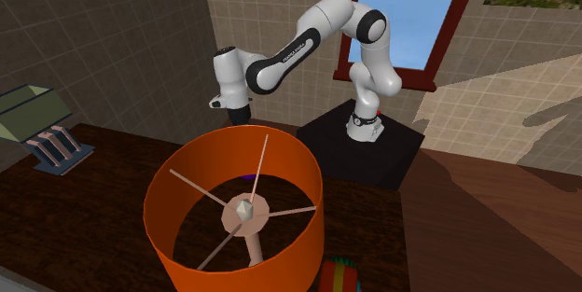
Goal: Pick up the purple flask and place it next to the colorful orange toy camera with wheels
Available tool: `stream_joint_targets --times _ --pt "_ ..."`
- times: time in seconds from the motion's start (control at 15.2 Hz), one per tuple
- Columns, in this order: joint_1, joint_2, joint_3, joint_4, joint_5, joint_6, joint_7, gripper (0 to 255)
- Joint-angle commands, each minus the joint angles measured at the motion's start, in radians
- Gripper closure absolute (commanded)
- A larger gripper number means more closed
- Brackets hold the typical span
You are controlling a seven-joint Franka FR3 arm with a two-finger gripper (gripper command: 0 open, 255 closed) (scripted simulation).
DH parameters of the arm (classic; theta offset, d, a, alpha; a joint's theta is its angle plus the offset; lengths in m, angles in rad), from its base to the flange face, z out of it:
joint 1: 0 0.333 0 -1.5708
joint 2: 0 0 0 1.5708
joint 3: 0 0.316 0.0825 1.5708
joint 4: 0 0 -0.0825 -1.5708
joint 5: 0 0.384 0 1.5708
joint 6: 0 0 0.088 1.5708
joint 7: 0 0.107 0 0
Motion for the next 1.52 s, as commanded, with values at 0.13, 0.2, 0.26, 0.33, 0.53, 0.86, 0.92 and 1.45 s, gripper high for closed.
stream_joint_targets --times 0.13,0.2,0.26,0.33,0.53,0.86,0.92,1.45 --pt "0.0 0.0 0.0 0.0 0.0 0.0 0.0 255" --pt "0.0 -0.005 0.0 0.007 -0.002 -0.011 0.003 255" --pt "0.0 -0.009 -0.001 0.015 -0.004 -0.023 0.006 255" --pt "0.0 -0.013 -0.002 0.023 -0.006 -0.034 0.01 255" --pt "0.0 -0.024 -0.003 0.047 -0.012 -0.069 0.019 255" --pt "-0.001 -0.039 -0.006 0.093 -0.021 -0.128 0.033 255" --pt "-0.001 -0.042 -0.006 0.103 -0.022 -0.14 0.036 255" --pt "-0.004 -0.053 -0.009 0.195 -0.031 -0.24 0.058 255"
